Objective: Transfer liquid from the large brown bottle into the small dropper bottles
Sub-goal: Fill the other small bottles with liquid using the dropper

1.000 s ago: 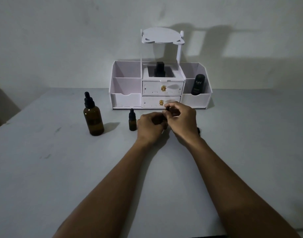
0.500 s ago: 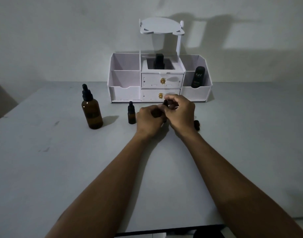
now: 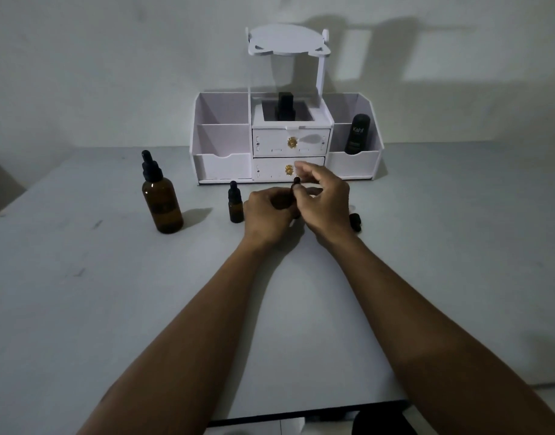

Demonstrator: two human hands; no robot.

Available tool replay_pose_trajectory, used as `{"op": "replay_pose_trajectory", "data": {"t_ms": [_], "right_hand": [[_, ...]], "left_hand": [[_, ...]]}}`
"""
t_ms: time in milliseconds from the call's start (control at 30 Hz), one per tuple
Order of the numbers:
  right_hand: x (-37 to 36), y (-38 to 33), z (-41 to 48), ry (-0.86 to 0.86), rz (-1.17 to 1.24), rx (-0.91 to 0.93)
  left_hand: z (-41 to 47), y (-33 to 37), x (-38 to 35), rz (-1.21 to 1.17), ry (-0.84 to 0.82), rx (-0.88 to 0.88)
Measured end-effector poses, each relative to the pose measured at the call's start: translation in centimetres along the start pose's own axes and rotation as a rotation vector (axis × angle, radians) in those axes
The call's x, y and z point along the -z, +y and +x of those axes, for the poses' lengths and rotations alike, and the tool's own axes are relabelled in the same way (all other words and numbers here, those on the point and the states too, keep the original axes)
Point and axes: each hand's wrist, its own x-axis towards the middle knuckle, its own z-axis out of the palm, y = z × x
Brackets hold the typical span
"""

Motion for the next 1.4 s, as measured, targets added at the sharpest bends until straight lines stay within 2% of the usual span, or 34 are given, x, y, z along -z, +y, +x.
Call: {"op": "replay_pose_trajectory", "data": {"t_ms": [233, 367, 667, 1033, 1133, 1233, 1333, 1400], "right_hand": [[-0.2, 0.3, 0.1, 0.043, -0.011, 0.01], [-0.1, 0.0, -0.1, -0.017, 0.003, -0.014], [-0.2, 0.4, 0.1, 0.042, 0.025, -0.001], [-0.3, 0.6, 0.2, 0.007, 0.006, -0.056], [-0.1, 0.6, 0.2, -0.018, -0.017, -0.033], [0.5, 0.3, 0.0, -0.024, -0.011, 0.009], [1.4, -0.9, 0.2, 0.029, 0.031, 0.114], [1.8, -1.9, 0.4, 0.058, 0.044, 0.199]], "left_hand": [[0.3, -0.2, -0.2, 0.046, 0.025, 0.024], [0.0, 0.0, -0.2, 0.008, 0.008, 0.04], [0.3, -0.1, -0.1, 0.025, 0.021, 0.007], [0.0, -0.1, -0.3, 0.026, 0.023, 0.033], [-0.4, 0.2, -0.3, 0.024, 0.013, 0.025], [-1.7, 0.9, -0.2, -0.042, 0.003, 0.107], [-2.9, 1.1, 0.7, -0.075, -0.014, 0.21], [-3.7, 1.2, 2.3, -0.053, -0.057, 0.212]]}}
